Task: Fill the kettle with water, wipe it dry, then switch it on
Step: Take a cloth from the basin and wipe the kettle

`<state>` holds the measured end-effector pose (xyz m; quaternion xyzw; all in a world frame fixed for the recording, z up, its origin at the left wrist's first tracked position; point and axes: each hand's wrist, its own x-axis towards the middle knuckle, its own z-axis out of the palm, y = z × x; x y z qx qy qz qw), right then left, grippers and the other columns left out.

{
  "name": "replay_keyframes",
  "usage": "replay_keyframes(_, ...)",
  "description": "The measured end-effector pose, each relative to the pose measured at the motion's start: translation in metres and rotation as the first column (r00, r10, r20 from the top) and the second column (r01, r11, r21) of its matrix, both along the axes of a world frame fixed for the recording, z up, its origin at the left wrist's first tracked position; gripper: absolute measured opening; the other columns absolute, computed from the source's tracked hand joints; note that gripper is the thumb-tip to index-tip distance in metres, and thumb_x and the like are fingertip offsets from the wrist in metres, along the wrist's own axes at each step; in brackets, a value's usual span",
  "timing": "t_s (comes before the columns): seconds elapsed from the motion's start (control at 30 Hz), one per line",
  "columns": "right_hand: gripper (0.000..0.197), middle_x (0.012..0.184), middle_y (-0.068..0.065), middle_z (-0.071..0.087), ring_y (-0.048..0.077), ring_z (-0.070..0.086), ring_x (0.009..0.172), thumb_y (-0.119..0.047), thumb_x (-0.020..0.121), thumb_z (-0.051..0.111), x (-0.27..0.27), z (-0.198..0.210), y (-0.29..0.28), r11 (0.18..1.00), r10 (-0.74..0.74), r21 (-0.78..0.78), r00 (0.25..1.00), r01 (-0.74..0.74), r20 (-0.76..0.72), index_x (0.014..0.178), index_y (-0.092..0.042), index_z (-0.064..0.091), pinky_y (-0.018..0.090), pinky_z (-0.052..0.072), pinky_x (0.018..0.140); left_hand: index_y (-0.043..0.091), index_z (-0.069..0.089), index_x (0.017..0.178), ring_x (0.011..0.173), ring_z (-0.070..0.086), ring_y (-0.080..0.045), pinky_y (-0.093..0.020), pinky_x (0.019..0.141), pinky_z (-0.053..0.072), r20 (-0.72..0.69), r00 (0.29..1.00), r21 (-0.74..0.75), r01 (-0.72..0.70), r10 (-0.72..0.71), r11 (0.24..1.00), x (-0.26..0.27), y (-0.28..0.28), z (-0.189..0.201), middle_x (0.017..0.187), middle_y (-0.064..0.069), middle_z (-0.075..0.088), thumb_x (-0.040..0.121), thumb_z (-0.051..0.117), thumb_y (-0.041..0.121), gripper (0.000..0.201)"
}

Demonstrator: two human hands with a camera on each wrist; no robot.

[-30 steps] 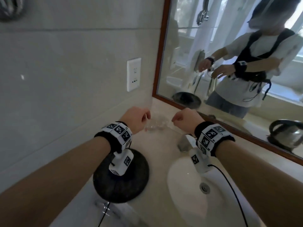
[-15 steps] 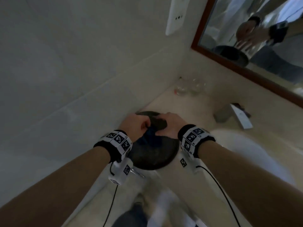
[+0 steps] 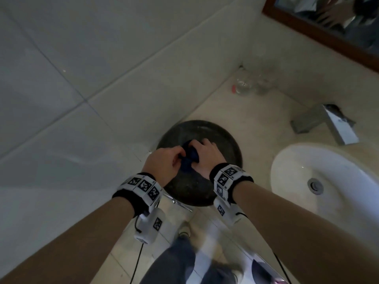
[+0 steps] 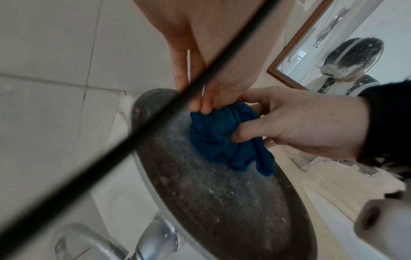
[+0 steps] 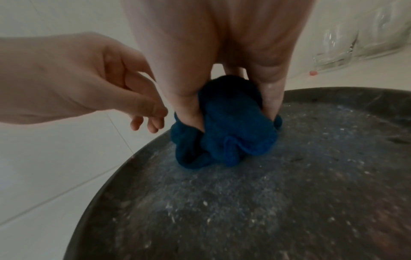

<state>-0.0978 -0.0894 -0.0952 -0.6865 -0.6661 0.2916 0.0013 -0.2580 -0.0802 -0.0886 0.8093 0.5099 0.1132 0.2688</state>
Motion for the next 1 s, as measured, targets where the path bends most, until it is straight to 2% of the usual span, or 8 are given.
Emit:
replay_keyframes(0.1, 0.044, 0.115, 0.011, 0.049, 0.034, 0.052, 0.108, -0.018, 0.081, 0.064, 0.001, 0.008, 0.002, 0.998, -0.016, 0.061, 0.999, 0.018, -0.031, 0.121, -0.024, 0.047, 0.04, 0.048, 0.088, 0.02, 0.063, 0.097, 0.058, 0.047, -0.013, -0.035, 0.058, 0.051, 0.058, 0.998, 0.073, 0.017, -0.021, 0.997, 0.0, 0.003, 0.01, 0.063, 0.012, 0.046, 0.08, 0.059, 0.01, 0.019)
replay_keyframes(0.3, 0.044, 0.117, 0.012, 0.05, 0.035, 0.054, 0.104, -0.02, 0.082, 0.062, 0.025, 0.047, 0.001, 0.988, -0.061, 0.139, 0.998, 0.064, -0.028, 0.123, -0.023, 0.049, 0.039, 0.048, 0.085, 0.016, 0.064, 0.096, 0.064, 0.043, -0.012, -0.026, 0.061, 0.041, 0.077, 0.996, 0.147, 0.029, -0.041, 0.989, 0.021, 0.008, 0.038, 0.066, 0.015, 0.041, 0.078, 0.06, 0.005, 0.022)
replay_keyframes(0.43, 0.037, 0.107, 0.011, 0.052, 0.034, 0.056, 0.097, -0.018, 0.08, 0.063, 0.058, 0.089, -0.009, 0.966, -0.114, 0.23, 0.993, 0.116, -0.02, 0.115, -0.021, 0.053, 0.039, 0.052, 0.08, 0.013, 0.065, 0.099, 0.068, 0.062, -0.025, -0.033, 0.063, 0.051, 0.137, 0.982, 0.199, 0.104, -0.133, 0.974, 0.055, 0.01, 0.069, 0.077, -0.005, 0.068, 0.083, 0.058, 0.005, 0.02)
replay_keyframes(0.63, 0.032, 0.108, 0.011, 0.053, 0.033, 0.056, 0.097, -0.016, 0.081, 0.062, 0.125, 0.156, -0.041, 0.916, -0.24, 0.338, 0.971, 0.218, 0.024, 0.112, -0.02, 0.055, 0.039, 0.05, 0.083, 0.011, 0.062, 0.102, 0.069, 0.06, -0.028, -0.036, 0.066, 0.049, 0.159, 0.951, 0.262, 0.219, -0.266, 0.94, 0.128, 0.001, 0.131, 0.078, -0.011, 0.068, 0.085, 0.052, 0.002, 0.022)
replay_keyframes(0.8, 0.03, 0.103, 0.01, 0.053, 0.034, 0.059, 0.091, -0.019, 0.082, 0.061, 0.187, 0.205, -0.09, 0.848, -0.391, 0.411, 0.919, 0.336, 0.055, 0.111, -0.022, 0.055, 0.041, 0.052, 0.079, 0.016, 0.061, 0.109, 0.063, 0.053, -0.016, -0.032, 0.065, 0.051, 0.196, 0.892, 0.35, 0.325, -0.408, 0.879, 0.198, -0.024, 0.175, 0.074, -0.004, 0.065, 0.083, 0.055, 0.003, 0.03)
replay_keyframes(0.87, 0.032, 0.103, 0.012, 0.054, 0.035, 0.059, 0.092, -0.017, 0.081, 0.062, 0.214, 0.222, -0.118, 0.806, -0.449, 0.446, 0.893, 0.389, 0.034, 0.113, -0.019, 0.057, 0.041, 0.053, 0.081, 0.015, 0.059, 0.112, 0.064, 0.055, -0.017, -0.031, 0.065, 0.05, 0.206, 0.857, 0.373, 0.378, -0.473, 0.847, 0.229, -0.04, 0.189, 0.079, -0.005, 0.066, 0.085, 0.054, 0.004, 0.03)
replay_keyframes(0.93, 0.032, 0.105, 0.013, 0.054, 0.034, 0.058, 0.094, -0.017, 0.082, 0.061, 0.239, 0.237, -0.15, 0.766, -0.511, 0.473, 0.859, 0.435, 0.037, 0.114, -0.017, 0.057, 0.036, 0.05, 0.08, 0.014, 0.059, 0.112, 0.067, 0.06, -0.022, -0.033, 0.065, 0.051, 0.206, 0.81, 0.392, 0.446, -0.549, 0.805, 0.261, -0.058, 0.2, 0.081, -0.007, 0.068, 0.087, 0.053, 0.006, 0.027)
replay_keyframes(1.0, 0.031, 0.106, 0.012, 0.054, 0.033, 0.057, 0.094, -0.018, 0.083, 0.06, 0.265, 0.248, -0.185, 0.721, -0.576, 0.499, 0.817, 0.482, 0.043, 0.114, -0.017, 0.056, 0.036, 0.048, 0.079, 0.016, 0.058, 0.111, 0.068, 0.059, -0.021, -0.033, 0.065, 0.051, 0.203, 0.767, 0.397, 0.504, -0.608, 0.767, 0.296, -0.079, 0.209, 0.082, -0.006, 0.068, 0.088, 0.053, 0.008, 0.025)
